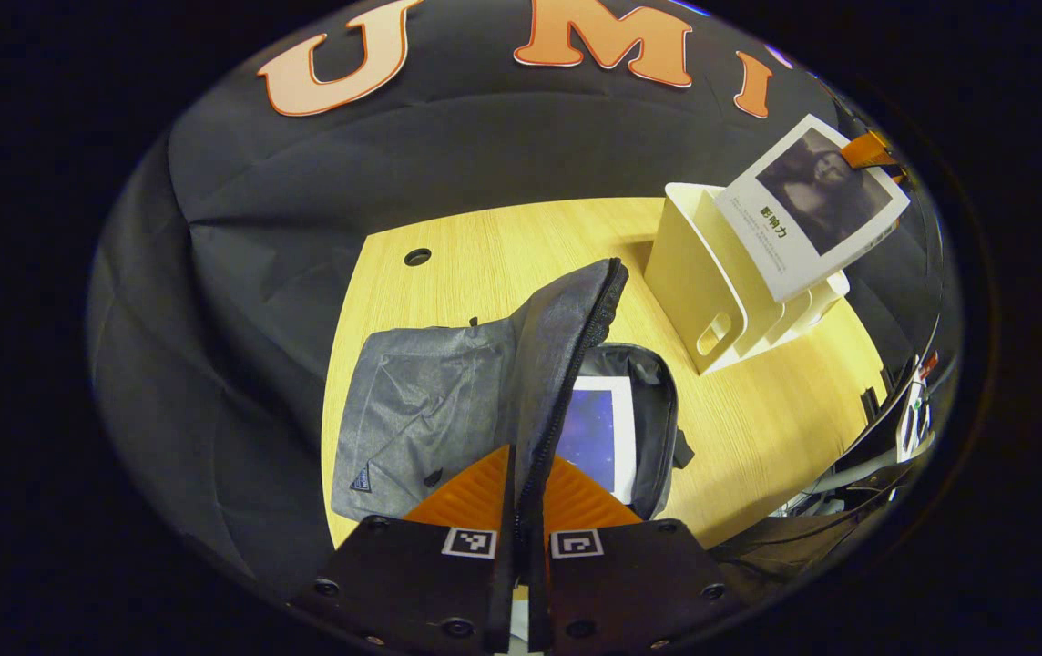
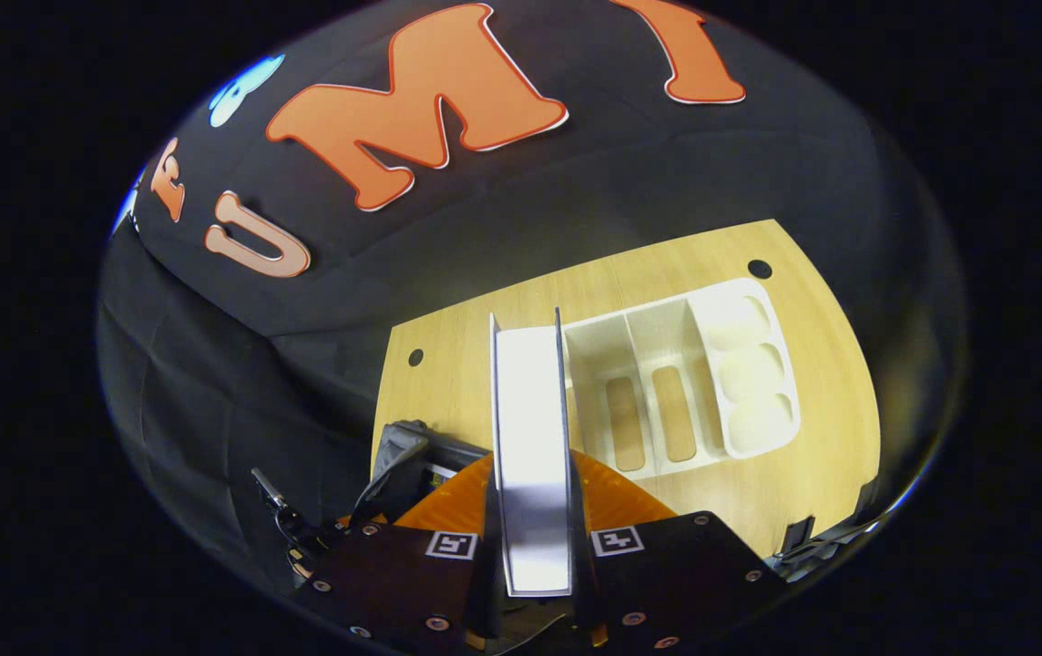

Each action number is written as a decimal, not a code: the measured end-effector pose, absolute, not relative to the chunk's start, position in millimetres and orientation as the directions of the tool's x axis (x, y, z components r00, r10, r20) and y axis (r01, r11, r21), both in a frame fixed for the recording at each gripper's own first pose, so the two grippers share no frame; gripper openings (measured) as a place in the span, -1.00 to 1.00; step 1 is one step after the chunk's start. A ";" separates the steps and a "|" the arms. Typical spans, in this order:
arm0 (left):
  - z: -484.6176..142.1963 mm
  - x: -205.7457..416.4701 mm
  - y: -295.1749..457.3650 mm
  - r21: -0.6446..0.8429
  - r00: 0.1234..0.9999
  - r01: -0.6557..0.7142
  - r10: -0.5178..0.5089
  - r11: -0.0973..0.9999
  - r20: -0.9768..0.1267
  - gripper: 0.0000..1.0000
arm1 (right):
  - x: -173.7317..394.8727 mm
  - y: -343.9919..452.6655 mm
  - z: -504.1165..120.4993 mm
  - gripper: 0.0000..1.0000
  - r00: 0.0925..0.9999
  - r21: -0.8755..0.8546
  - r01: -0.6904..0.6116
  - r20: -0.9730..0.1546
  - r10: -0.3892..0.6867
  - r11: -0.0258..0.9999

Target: Open the schoolbag, grab two books from the bookshelf and put them into the schoolbag.

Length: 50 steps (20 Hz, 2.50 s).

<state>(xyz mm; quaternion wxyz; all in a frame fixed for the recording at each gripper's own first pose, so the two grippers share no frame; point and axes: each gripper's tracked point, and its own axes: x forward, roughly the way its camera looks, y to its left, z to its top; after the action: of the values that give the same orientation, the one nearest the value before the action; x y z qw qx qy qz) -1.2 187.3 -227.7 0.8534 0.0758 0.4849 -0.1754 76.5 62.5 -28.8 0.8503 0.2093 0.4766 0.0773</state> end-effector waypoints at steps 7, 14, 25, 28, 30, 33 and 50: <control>-221.4 2.7 194.4 -0.040 0.462 0.420 -0.252 0.907 -0.850 -0.84 | 45.8 121.8 -44.9 -0.38 0.514 0.522 0.034 -0.741 0.433 0.852; -216.8 8.5 205.5 -0.036 0.463 0.458 -0.273 0.888 -0.843 -0.84 | 21.3 176.1 -79.8 -0.38 0.478 0.602 0.043 -0.713 0.513 0.797; -199.3 20.8 212.9 -0.021 0.486 0.510 -0.307 0.860 -0.818 -0.84 | 9.0 259.4 -146.7 -0.38 0.473 0.729 0.120 -0.639 0.607 0.673; -195.6 21.9 212.0 -0.015 0.491 0.530 -0.322 0.848 -0.809 -0.84 | 11.0 284.1 -163.7 -0.38 0.484 0.761 0.119 -0.605 0.632 0.638; -192.3 22.8 212.9 -0.010 0.497 0.538 -0.327 0.843 -0.804 -0.84 | 12.1 300.3 -171.6 -0.38 0.490 0.786 0.131 -0.581 0.650 0.604; -187.0 24.6 211.0 -0.003 0.507 0.542 -0.330 0.841 -0.796 -0.84 | 13.1 319.8 -184.7 -0.38 0.497 0.810 0.151 -0.558 0.665 0.567; -191.1 1.8 172.8 -0.078 0.495 0.563 -0.411 0.823 -0.766 -0.84 | 13.3 376.8 -232.0 -0.33 0.512 0.826 0.214 -0.550 0.660 0.522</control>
<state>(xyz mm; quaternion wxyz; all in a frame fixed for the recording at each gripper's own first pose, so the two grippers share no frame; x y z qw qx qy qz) 1.8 172.8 -191.1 0.8596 0.0916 0.4154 -0.2831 13.3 376.8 -232.0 0.7350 0.4647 0.4699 0.1519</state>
